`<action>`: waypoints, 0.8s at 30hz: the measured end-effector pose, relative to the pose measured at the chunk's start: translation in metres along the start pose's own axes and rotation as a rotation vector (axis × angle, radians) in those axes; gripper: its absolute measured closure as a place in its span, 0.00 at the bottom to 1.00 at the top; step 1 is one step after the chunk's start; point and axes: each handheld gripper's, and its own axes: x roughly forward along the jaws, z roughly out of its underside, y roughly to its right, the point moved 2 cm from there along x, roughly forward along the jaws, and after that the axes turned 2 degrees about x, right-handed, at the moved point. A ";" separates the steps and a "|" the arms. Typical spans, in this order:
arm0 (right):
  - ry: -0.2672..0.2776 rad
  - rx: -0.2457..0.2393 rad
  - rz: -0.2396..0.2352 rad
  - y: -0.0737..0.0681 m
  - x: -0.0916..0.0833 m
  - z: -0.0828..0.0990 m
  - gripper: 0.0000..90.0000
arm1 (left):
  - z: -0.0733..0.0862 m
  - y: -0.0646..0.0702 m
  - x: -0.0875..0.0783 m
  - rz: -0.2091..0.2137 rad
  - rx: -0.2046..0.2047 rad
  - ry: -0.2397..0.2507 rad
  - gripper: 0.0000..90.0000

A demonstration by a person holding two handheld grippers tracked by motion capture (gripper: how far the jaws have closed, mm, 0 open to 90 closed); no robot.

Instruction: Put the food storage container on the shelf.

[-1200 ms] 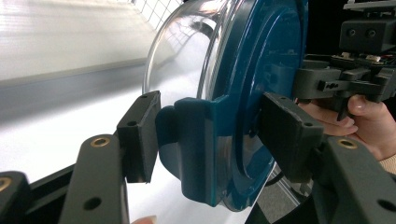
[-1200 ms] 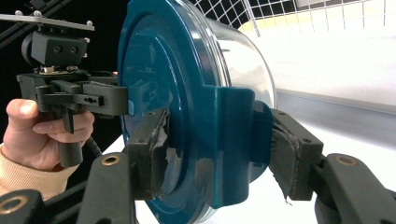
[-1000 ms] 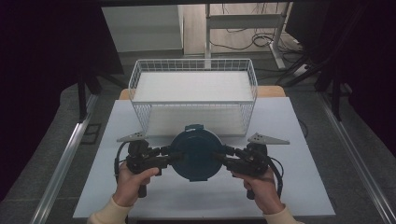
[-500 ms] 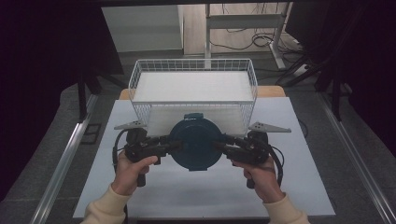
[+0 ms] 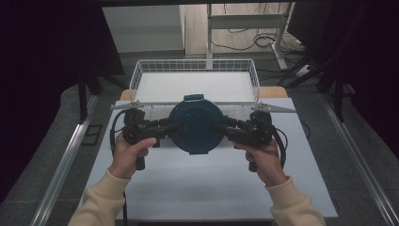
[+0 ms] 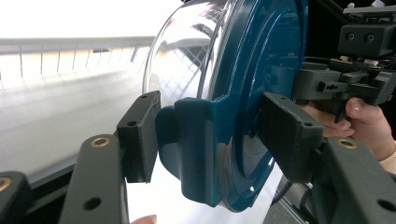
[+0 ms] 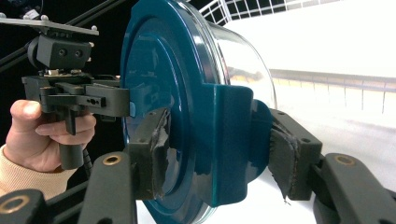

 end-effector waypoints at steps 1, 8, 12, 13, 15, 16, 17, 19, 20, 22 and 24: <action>0.000 0.000 0.000 0.000 0.000 0.000 0.48 | 0.000 0.000 0.000 0.000 0.000 0.000 0.45; 0.009 0.000 0.000 0.006 0.008 -0.023 0.48 | -0.025 -0.010 0.002 -0.002 0.003 0.000 0.45; 0.012 0.000 -0.003 0.010 0.013 -0.031 0.48 | -0.034 -0.014 0.004 -0.005 0.001 -0.002 0.45; 0.012 0.007 -0.001 0.012 0.016 -0.036 0.48 | -0.037 -0.016 0.004 -0.005 0.002 -0.004 0.45; 0.012 0.007 0.000 0.013 0.017 -0.038 0.48 | -0.042 -0.020 0.006 -0.001 -0.005 -0.004 0.45; 0.012 0.006 0.000 0.014 0.018 -0.041 0.48 | -0.045 -0.022 0.007 0.001 -0.008 -0.002 0.45; 0.013 0.008 0.002 0.016 0.019 -0.044 0.48 | -0.047 -0.023 0.007 0.002 -0.008 -0.001 0.45; 0.015 0.007 0.005 0.017 0.021 -0.049 0.48 | -0.053 -0.026 0.009 0.007 -0.010 -0.001 0.45; 0.017 0.005 0.007 0.019 0.022 -0.054 0.48 | -0.059 -0.028 0.010 0.010 -0.010 -0.002 0.45; 0.016 0.007 0.008 0.020 0.023 -0.057 0.48 | -0.062 -0.030 0.011 0.009 -0.007 -0.002 0.45; 0.015 0.014 0.007 0.024 0.026 -0.064 0.48 | -0.070 -0.033 0.012 0.004 -0.007 -0.006 0.45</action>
